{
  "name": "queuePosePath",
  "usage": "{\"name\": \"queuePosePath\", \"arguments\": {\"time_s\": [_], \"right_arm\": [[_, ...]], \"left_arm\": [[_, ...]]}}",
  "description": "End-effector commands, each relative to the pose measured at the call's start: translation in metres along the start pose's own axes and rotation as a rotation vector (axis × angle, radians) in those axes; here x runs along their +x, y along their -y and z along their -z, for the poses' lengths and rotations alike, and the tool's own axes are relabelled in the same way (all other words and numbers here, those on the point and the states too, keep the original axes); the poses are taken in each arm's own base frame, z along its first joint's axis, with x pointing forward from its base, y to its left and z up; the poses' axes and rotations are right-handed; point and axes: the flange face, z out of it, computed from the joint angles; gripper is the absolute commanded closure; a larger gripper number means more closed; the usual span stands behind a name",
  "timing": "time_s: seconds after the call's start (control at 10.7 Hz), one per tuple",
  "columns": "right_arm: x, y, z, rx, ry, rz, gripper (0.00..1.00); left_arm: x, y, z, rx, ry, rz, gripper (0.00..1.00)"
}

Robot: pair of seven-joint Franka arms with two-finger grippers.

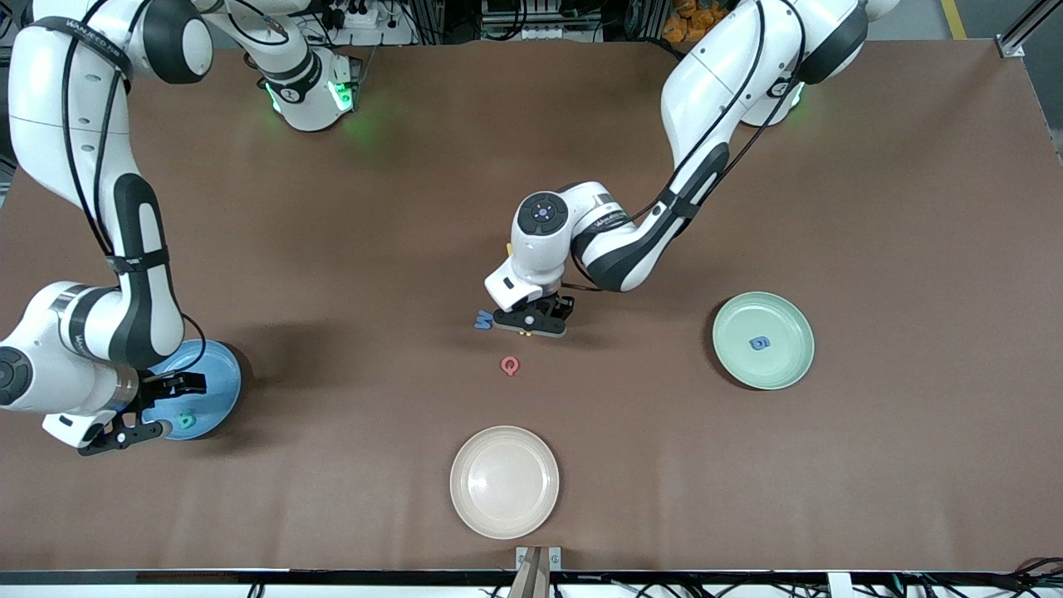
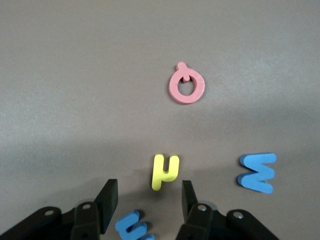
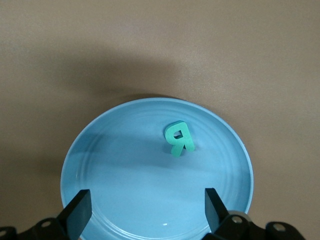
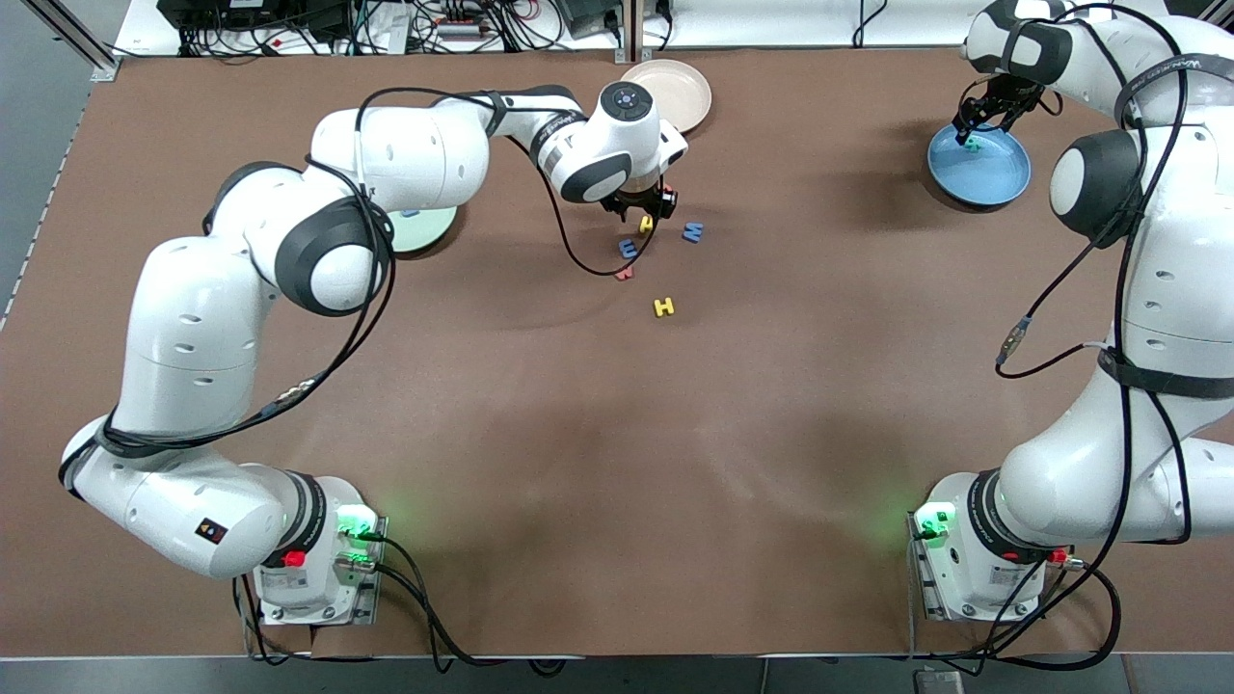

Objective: Sort uppercase to blue plate, lowercase to green plate
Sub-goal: 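Lower the left gripper and grasp the yellow 'u' letter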

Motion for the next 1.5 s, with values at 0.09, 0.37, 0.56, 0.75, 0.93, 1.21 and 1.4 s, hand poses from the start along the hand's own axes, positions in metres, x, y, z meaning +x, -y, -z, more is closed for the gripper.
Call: {"name": "queuePosePath", "arguments": {"time_s": [0.09, 0.37, 0.56, 0.75, 0.93, 1.21, 1.4], "right_arm": [[-0.001, -0.002, 0.000, 0.018, -0.011, 0.006, 0.00], [-0.001, -0.002, 0.000, 0.018, -0.011, 0.006, 0.00], [-0.001, -0.002, 0.000, 0.018, -0.011, 0.006, 0.00], [-0.001, -0.002, 0.000, 0.018, -0.011, 0.007, 0.00], [-0.001, -0.002, 0.000, 0.018, -0.011, 0.007, 0.00], [-0.001, -0.002, 0.000, 0.018, -0.011, 0.007, 0.00], [-0.001, -0.002, 0.000, 0.018, -0.011, 0.007, 0.00]], "left_arm": [[0.008, -0.005, -0.010, 0.001, -0.017, 0.020, 0.40], [0.003, -0.011, -0.012, 0.001, -0.014, 0.019, 0.40], [-0.002, -0.016, -0.014, 0.002, -0.011, 0.009, 0.41], [-0.003, -0.014, -0.021, 0.015, -0.011, 0.006, 0.41], [-0.003, -0.012, -0.026, 0.023, -0.010, 0.006, 0.41], [-0.001, -0.013, -0.027, 0.021, -0.013, 0.008, 0.42], [0.000, -0.013, -0.029, 0.021, -0.014, 0.005, 0.51]]}}
